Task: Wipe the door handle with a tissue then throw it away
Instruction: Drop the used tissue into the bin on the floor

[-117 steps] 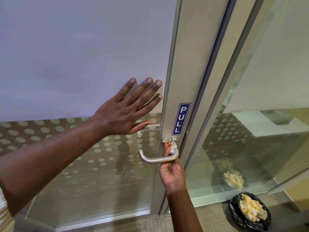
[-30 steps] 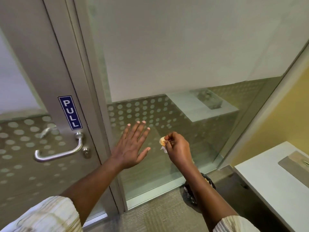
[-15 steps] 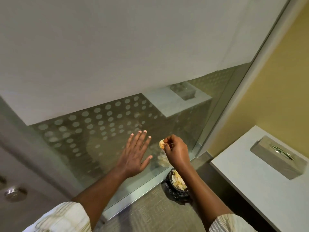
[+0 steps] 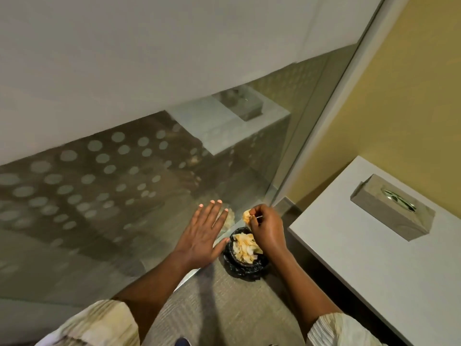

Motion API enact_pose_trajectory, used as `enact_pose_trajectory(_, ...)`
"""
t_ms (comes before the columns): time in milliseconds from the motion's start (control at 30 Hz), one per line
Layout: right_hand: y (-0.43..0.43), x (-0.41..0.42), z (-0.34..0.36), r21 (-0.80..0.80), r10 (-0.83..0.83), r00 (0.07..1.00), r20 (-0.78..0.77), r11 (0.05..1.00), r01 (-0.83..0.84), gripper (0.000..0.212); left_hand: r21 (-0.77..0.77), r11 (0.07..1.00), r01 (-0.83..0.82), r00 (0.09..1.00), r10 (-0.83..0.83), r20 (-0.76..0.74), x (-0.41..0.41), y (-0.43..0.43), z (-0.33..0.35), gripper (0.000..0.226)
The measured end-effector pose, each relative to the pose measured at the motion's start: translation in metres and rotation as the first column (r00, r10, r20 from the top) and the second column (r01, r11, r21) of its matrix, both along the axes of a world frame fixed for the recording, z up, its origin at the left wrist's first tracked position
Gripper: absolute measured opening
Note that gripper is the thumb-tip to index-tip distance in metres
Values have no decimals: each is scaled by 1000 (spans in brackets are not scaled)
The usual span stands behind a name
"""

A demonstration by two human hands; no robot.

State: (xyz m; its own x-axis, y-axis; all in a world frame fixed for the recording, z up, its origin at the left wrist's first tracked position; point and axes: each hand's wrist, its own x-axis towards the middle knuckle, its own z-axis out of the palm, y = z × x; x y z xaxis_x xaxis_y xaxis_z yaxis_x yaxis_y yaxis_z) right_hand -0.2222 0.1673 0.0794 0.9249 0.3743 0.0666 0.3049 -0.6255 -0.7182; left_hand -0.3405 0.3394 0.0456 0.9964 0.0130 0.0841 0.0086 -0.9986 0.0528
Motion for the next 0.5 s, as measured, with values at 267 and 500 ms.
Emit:
enact_pose_trajectory(267,-35,56,-107,-85,17,998,-65,996,-23,3,-118,990,-80,995,72,-69,50,-48,-100,79)
enact_pose_trajectory(500,-54,84,-255,-132,-73,975,-208,990,46,8,-221,970,-104,988,75,-136,76,-81,-230,76)
